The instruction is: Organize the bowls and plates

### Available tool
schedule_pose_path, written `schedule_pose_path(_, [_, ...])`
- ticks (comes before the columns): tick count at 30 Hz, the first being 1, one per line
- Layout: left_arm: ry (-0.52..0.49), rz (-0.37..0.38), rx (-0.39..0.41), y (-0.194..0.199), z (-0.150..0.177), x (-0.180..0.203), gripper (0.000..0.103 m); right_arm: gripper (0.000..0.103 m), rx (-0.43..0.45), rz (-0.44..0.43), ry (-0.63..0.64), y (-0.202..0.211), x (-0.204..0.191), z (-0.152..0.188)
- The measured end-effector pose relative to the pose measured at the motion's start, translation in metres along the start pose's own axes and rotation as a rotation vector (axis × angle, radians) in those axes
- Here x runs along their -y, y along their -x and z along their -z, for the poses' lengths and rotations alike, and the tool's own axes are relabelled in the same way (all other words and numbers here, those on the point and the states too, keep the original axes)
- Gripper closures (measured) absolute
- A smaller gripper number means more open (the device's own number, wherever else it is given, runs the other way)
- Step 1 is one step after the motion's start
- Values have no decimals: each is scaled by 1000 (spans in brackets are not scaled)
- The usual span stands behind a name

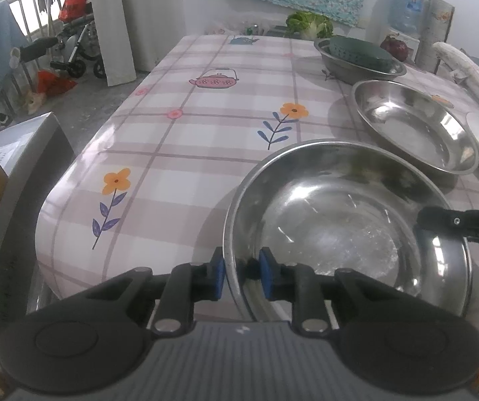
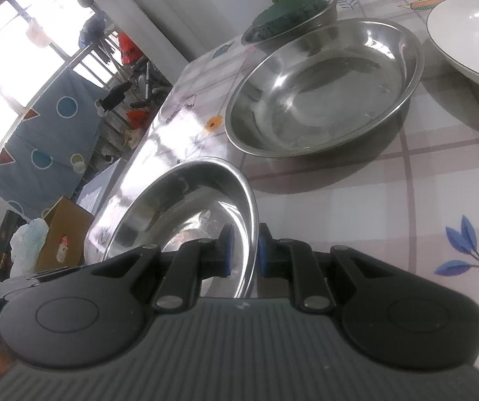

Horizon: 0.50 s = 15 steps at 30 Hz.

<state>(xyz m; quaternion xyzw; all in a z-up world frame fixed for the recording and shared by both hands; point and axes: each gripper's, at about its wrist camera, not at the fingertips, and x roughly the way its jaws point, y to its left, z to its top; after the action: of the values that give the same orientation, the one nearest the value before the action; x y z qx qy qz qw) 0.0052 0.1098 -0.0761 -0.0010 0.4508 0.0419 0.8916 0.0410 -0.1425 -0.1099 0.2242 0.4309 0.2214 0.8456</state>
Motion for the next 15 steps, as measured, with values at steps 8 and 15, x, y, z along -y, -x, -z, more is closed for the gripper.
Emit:
schedule_pose_path(8, [2,-3,4,0,1,1,80,90,-4,1,2,-1,-1,1])
schedule_pose_path(15, [12,0,0,0,1,-1,80,90,4,16,44,-4,-6,5])
